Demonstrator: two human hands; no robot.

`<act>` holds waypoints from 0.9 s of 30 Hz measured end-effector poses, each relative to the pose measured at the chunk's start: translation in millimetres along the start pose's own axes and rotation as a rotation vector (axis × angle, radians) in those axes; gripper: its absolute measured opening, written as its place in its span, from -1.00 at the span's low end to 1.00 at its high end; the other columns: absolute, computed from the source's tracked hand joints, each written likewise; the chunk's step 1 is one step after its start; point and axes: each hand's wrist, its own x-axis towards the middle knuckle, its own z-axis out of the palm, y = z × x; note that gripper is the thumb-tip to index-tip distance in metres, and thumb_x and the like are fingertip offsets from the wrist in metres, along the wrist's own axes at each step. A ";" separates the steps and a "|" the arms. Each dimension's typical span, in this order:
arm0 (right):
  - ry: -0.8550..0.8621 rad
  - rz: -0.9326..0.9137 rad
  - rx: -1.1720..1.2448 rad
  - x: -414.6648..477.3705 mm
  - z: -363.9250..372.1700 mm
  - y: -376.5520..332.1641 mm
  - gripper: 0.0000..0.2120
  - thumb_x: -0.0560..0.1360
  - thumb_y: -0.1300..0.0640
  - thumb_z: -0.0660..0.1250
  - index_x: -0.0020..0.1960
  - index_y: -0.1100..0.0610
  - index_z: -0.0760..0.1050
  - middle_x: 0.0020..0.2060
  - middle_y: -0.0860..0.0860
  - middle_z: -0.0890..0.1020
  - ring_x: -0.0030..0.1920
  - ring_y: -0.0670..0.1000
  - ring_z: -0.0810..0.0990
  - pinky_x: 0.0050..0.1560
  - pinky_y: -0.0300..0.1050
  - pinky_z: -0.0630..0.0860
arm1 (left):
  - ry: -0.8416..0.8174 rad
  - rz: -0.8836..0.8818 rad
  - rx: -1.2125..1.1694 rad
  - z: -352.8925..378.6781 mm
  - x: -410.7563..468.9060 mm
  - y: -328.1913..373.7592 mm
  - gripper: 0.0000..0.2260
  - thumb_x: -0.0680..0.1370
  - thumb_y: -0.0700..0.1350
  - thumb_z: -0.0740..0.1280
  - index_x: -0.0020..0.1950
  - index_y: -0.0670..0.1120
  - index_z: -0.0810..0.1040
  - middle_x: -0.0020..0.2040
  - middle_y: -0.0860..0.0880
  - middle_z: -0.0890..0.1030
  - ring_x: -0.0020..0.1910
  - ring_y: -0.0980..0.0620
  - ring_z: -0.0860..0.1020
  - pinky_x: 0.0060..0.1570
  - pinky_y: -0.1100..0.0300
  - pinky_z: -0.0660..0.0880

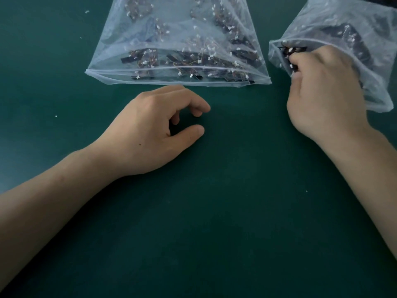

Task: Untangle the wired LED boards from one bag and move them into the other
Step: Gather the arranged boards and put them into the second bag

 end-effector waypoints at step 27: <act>-0.059 0.161 0.091 -1.9 -1.8 -13.4 -0.83 0.56 0.06 0.18 -0.10 0.10 0.49 -0.17 0.00 0.51 -0.10 0.09 0.40 -0.01 -0.03 0.22 | 0.147 -0.114 0.163 31.7 33.6 31.2 -0.91 0.60 -0.02 0.35 0.05 0.07 0.64 0.02 0.14 0.55 0.11 -0.01 0.46 0.16 0.17 0.30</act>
